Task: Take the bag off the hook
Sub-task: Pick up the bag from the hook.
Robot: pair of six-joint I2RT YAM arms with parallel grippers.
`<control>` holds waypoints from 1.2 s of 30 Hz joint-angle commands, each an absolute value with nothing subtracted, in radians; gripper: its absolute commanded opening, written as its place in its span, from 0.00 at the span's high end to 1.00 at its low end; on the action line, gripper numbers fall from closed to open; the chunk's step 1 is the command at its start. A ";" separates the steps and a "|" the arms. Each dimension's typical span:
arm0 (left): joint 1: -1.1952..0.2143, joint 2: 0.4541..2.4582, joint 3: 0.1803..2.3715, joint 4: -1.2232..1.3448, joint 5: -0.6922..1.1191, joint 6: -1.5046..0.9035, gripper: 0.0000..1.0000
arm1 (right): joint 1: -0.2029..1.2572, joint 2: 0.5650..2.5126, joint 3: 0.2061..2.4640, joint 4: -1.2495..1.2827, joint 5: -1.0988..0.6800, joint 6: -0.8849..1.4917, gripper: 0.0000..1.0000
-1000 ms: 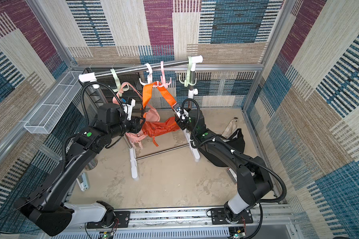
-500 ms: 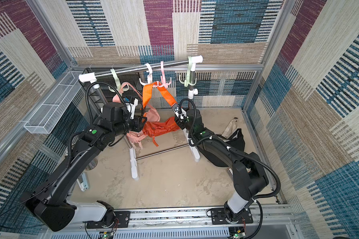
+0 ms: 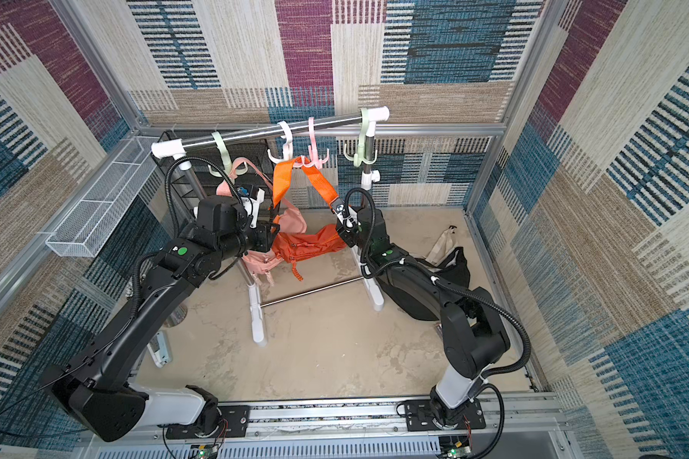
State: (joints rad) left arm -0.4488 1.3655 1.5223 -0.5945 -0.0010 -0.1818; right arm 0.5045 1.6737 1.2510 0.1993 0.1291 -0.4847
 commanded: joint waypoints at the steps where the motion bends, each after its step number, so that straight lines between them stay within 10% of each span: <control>1: -0.444 1.369 1.529 -0.577 -0.019 -0.169 0.65 | 0.497 1.684 1.264 0.232 0.140 -0.451 0.43; 12: -0.437 1.378 1.541 -0.586 -0.021 -0.161 0.66 | 0.483 1.713 1.266 0.250 0.122 -0.424 0.48; 28: -0.426 1.390 1.560 -0.596 -0.019 -0.166 0.91 | 0.482 1.726 1.277 0.258 0.010 -0.367 0.84; 36: -0.417 1.373 1.563 -0.598 -0.021 -0.188 1.00 | 0.482 1.718 1.252 0.288 0.007 -0.333 0.70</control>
